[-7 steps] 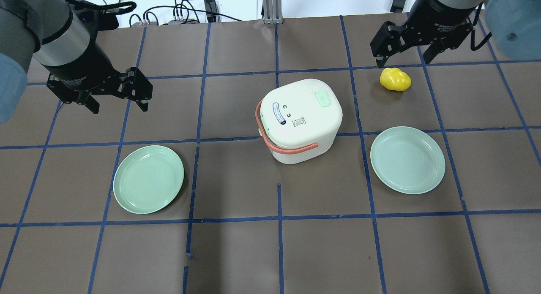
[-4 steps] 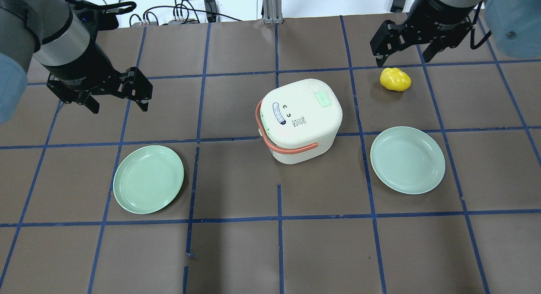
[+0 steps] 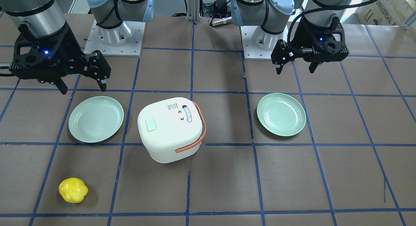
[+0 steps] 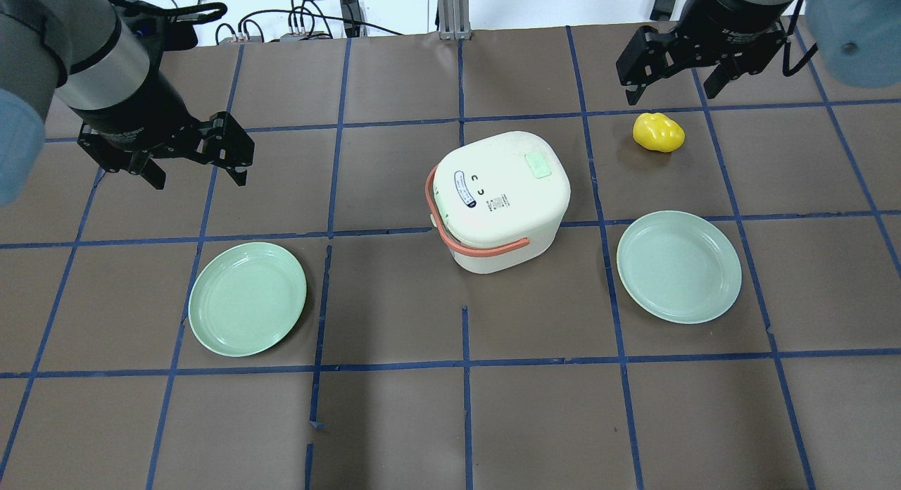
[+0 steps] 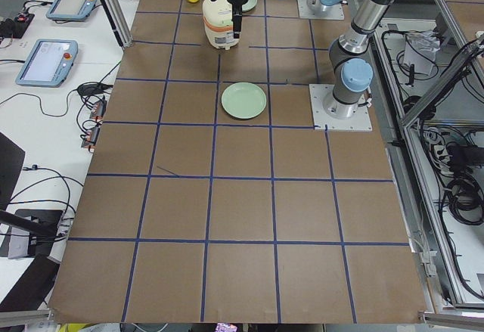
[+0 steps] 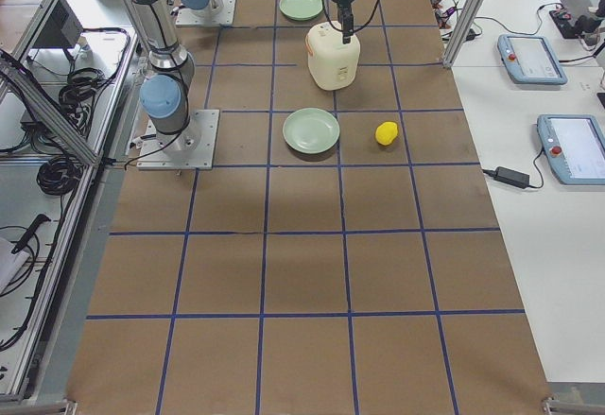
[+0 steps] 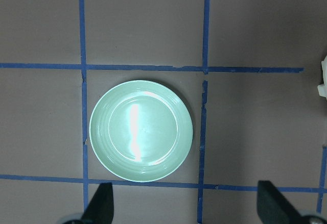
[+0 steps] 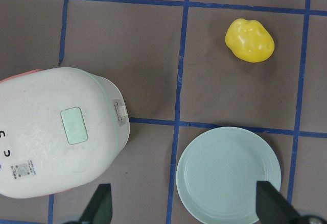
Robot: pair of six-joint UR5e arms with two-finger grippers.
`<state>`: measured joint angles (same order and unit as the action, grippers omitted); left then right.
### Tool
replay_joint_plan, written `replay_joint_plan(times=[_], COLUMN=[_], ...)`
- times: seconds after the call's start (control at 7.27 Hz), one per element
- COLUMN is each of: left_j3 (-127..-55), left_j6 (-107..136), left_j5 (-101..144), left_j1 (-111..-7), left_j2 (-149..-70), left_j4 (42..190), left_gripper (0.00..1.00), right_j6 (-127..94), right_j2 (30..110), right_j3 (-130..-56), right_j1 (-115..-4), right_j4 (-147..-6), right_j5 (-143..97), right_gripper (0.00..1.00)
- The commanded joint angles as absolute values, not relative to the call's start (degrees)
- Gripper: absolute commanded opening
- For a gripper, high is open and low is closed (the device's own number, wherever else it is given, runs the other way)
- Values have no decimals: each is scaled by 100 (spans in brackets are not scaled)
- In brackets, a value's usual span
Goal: Press rice cooker button
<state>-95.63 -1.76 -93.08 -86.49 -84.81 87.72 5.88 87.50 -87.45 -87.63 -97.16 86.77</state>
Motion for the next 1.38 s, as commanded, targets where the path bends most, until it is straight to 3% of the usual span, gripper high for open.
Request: replay_joint_plan(times=[0.0, 0.14, 0.69, 1.24], left_j3=[-9562, -9562, -9562, -9562], left_j6=[-176, -176, -176, -176], left_j5=[-9308, -9308, -9308, -9308], left_j1=[-8648, -8648, -8648, -8648], left_j2=[-8481, -8481, -8481, -8481], left_j4=[8771, 8771, 8771, 8771], left_gripper=[100, 100, 100, 100], right_j6=[536, 597, 712, 747], right_j2=[8754, 8745, 8623, 8131], right_j3=[-8771, -8789, -9324, -9291], right_j1=[-8763, -8771, -9140, -9447], right_j4=[-9730, -9721, -9816, -10483], right_j5=[8649, 8466, 8420, 8202], right_gripper=[20, 5, 6, 7])
